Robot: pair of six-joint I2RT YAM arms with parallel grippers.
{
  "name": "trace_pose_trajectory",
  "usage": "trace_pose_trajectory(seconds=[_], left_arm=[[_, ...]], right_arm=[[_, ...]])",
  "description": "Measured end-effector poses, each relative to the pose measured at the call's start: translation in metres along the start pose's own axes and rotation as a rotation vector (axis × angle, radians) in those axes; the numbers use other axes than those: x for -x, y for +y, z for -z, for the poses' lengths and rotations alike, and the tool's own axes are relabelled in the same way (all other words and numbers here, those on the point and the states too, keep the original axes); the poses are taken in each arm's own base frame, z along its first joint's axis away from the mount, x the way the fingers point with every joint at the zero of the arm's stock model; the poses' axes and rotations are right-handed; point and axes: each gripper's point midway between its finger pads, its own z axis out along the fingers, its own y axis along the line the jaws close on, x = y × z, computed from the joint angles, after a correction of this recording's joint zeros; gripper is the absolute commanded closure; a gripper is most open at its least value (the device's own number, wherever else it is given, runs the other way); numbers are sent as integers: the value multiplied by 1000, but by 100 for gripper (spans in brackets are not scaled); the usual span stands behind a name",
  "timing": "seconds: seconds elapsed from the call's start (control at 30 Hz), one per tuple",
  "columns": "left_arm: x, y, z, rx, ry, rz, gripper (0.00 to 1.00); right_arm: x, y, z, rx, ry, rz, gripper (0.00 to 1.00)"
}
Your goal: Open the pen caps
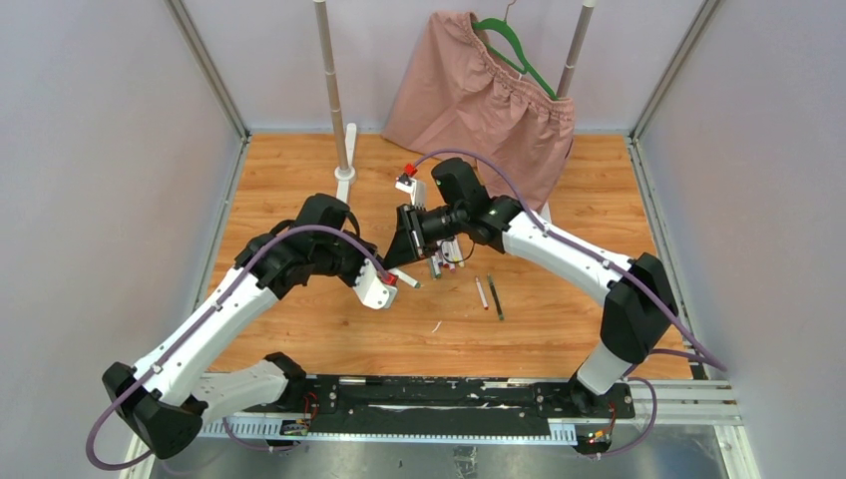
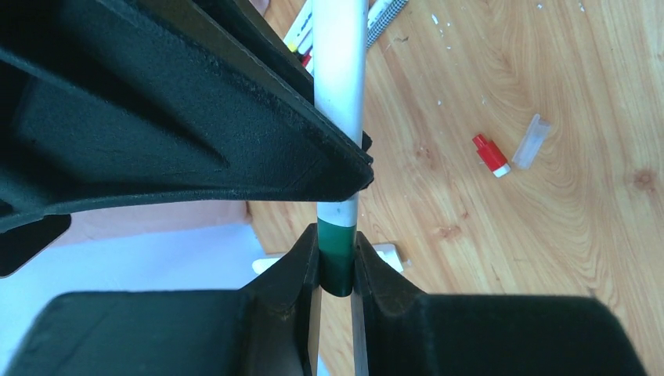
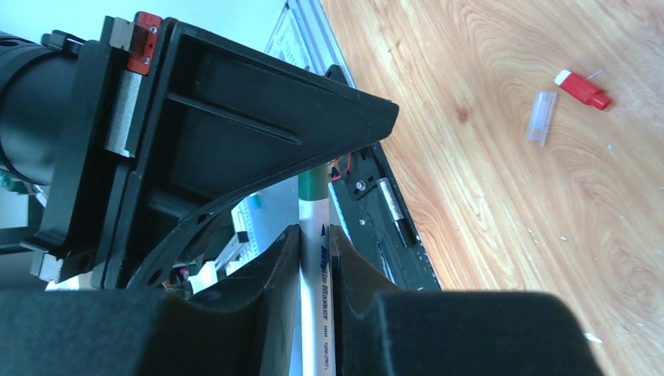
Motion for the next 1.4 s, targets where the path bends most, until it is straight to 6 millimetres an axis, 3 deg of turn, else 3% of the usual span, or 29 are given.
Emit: trace_pose_trajectory(seconds=[0.13, 0.33, 0.5, 0.73, 0.8, 0.93, 1.2, 1.4], left_arm=[[-1, -1, 2, 2, 10, 9, 100], [-7, -3, 2, -9, 38, 24, 100], [-14, -7, -4, -36, 70, 35, 100], [-19, -7, -7, -44, 102, 38, 100], [-21, -5, -7, -38, 111, 41, 100], [-23, -2, -6, -25, 124, 42, 100], [-30, 4, -7, 10, 160, 36, 100], [-26, 17, -23, 45, 78, 34, 100]], right_arm=[[2, 1, -3, 18, -18, -23, 83], [3, -1, -6, 29, -29, -39, 99], [-1, -7, -9, 34, -32, -43, 71], [-18, -19, -12, 39, -20, -87, 69], [-17, -17, -12, 48, -29, -90, 74], [-13, -13, -12, 65, -42, -82, 99], [-11, -13, -8, 48, -73, -82, 100], [-13, -20, 3, -23, -146, -53, 100]])
